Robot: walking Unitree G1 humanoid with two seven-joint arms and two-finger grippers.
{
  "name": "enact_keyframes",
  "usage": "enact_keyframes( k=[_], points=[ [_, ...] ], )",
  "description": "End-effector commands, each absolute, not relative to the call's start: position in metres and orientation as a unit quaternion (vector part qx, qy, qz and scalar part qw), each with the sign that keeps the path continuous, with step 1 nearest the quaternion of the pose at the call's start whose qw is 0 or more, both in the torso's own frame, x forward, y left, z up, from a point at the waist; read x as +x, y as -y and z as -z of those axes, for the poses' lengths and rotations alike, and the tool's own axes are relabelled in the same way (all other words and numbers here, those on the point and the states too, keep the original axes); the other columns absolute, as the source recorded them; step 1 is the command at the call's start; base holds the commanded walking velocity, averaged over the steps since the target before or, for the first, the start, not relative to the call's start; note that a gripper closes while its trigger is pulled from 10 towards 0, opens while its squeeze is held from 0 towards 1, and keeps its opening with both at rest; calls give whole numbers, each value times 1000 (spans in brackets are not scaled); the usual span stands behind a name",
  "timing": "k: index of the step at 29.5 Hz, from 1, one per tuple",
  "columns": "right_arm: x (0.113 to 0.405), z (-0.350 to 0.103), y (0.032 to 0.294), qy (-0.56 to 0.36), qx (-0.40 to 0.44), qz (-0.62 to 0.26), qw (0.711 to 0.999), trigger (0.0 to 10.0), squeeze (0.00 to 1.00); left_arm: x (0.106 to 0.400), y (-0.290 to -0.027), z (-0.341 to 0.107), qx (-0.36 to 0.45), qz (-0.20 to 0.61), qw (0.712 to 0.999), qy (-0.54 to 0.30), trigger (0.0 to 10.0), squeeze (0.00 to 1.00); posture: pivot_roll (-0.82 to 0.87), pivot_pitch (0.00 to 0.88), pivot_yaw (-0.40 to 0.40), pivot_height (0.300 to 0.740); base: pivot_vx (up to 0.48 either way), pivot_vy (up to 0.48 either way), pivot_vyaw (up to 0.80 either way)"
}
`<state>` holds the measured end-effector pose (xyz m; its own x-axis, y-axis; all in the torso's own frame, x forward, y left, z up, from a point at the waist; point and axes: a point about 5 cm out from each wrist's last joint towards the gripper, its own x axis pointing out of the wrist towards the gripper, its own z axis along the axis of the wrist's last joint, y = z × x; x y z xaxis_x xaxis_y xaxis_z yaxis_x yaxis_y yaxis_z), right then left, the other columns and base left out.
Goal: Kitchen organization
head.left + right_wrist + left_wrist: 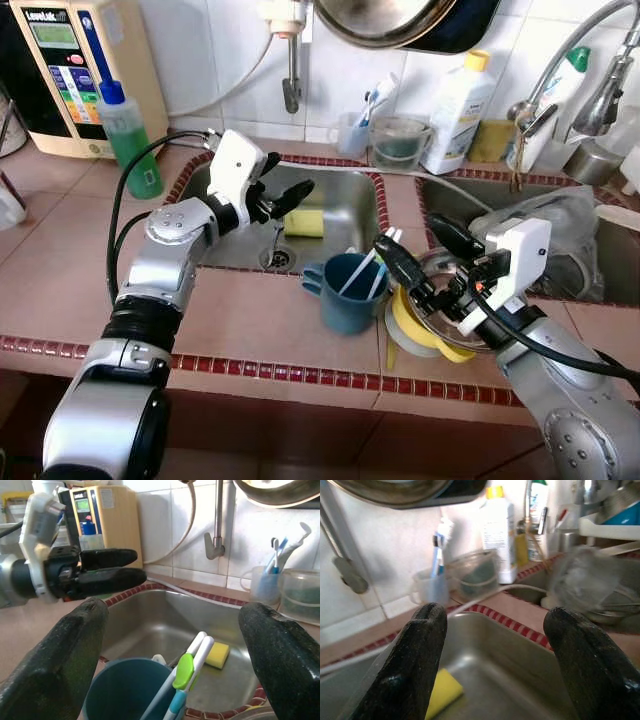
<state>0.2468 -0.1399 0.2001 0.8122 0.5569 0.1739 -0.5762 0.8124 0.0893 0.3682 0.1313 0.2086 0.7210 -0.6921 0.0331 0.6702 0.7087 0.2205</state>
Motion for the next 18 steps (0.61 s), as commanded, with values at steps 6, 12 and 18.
enact_keyframes(
  k=[6, 12, 18],
  points=[
    [253, -194, 139, 70, 69, -305, 947, 10000, 0, 344, -131, -209, 97, 392, 914, 50, 10000, 0, -49, 0, -55, 740, 0, 0, 0],
    [257, -189, 138, 69, 71, -308, 946, 10000, 0, 327, -126, -211, 91, 418, 903, 44, 10000, 0, -35, 0, -64, 740, 0, 0, 0],
    [262, -185, 137, 69, 74, -311, 945, 10000, 0, 313, -121, -212, 88, 424, 901, 32, 10000, 0, -28, 0, -67, 740, 0, 0, 0]
  ],
)
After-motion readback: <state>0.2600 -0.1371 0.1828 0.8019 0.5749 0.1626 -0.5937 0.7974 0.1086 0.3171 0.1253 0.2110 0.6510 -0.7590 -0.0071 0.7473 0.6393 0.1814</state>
